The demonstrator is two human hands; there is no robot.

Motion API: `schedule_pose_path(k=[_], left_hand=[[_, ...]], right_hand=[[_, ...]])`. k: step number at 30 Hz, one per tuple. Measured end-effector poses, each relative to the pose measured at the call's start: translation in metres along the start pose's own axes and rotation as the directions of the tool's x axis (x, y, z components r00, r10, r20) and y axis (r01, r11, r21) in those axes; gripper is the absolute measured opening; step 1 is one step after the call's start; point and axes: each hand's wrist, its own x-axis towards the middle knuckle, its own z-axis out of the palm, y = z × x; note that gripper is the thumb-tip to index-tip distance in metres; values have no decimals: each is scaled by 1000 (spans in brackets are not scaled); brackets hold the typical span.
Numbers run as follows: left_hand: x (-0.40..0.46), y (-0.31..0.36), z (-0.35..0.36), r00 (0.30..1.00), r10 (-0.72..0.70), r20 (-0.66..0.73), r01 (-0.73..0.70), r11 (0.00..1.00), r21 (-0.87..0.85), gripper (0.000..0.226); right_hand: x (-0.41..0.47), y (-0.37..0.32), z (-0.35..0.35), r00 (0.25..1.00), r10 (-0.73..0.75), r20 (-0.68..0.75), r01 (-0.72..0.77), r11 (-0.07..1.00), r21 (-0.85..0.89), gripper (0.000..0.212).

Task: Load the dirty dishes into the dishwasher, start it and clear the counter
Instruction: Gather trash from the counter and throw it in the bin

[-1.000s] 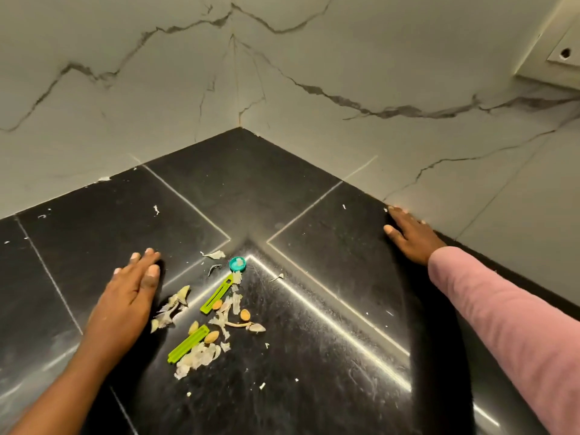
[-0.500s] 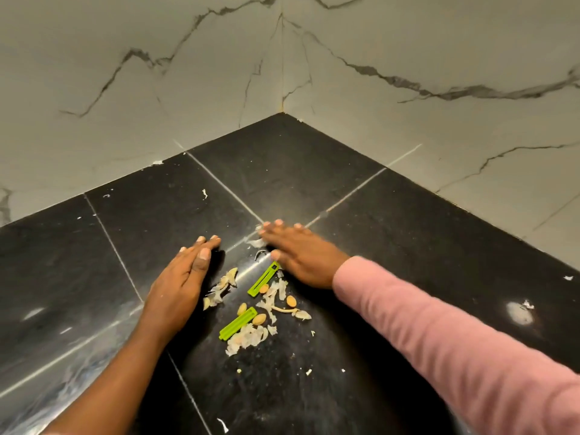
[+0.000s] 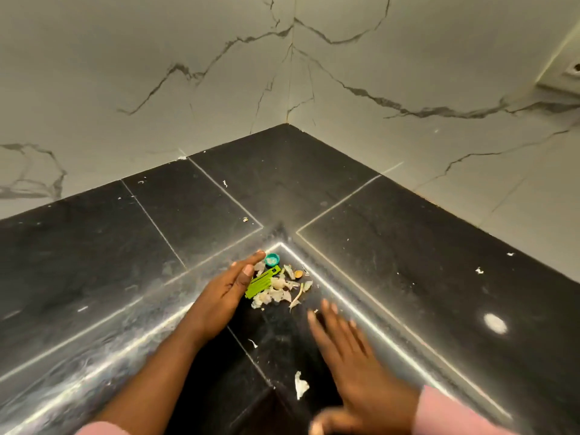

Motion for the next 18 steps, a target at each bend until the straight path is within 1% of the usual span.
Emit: schedule_pose_path(k=[1, 2, 3, 4, 5, 6, 7, 9, 11, 14, 16, 18], left_hand=[[-4, 1, -2, 1000, -15, -26, 14, 999, -36, 38], [-5, 2, -4, 998, -30, -50, 26, 998, -65, 39], [-5, 0, -5, 997, -41, -72, 35, 996, -87, 41], [-6, 0, -6, 995, -48, -85, 38, 994, -107, 43], [-5, -1, -6, 994, -58, -97, 45, 991, -127, 44], [-5, -2, -6, 993, -60, -106, 44, 988, -151, 44], [-5, -2, -6, 992, -59, -115, 38, 983, -180, 44], [-4, -2, -7, 989, -59, -136, 24, 969, -247, 45], [-2, -5, -9, 986, -66, -152, 14, 947, -322, 48], [-1, -7, -9, 983, -71, -168, 1, 924, -384, 52], [0, -11, -11, 974, -93, -208, -2, 909, -416, 50], [0, -14, -12, 961, -117, -252, -8, 895, -446, 51]], right_hand=[[-16, -12, 15, 999, 13, -47, -17, 996, -83, 81], [-24, -19, 27, 998, 51, -43, -56, 991, -119, 73], [-23, -23, 30, 995, 93, -23, -96, 988, -119, 79], [-13, -26, 29, 993, 110, -31, -113, 986, -125, 92], [1, -28, 24, 991, 116, -61, -121, 989, -80, 102], [18, -29, 15, 986, 116, -121, -122, 992, -39, 106], [37, -28, 12, 980, 128, -149, -128, 992, 8, 107], [71, -27, 4, 974, 166, -154, -154, 985, 82, 108], [105, -25, 1, 971, 170, -170, -158, 984, 83, 111], [140, -17, -5, 978, 134, -163, -127, 990, 54, 109], [160, -14, -10, 983, 56, -173, -56, 998, 6, 99], [174, -15, -14, 976, -64, -207, 51, 996, -68, 88]])
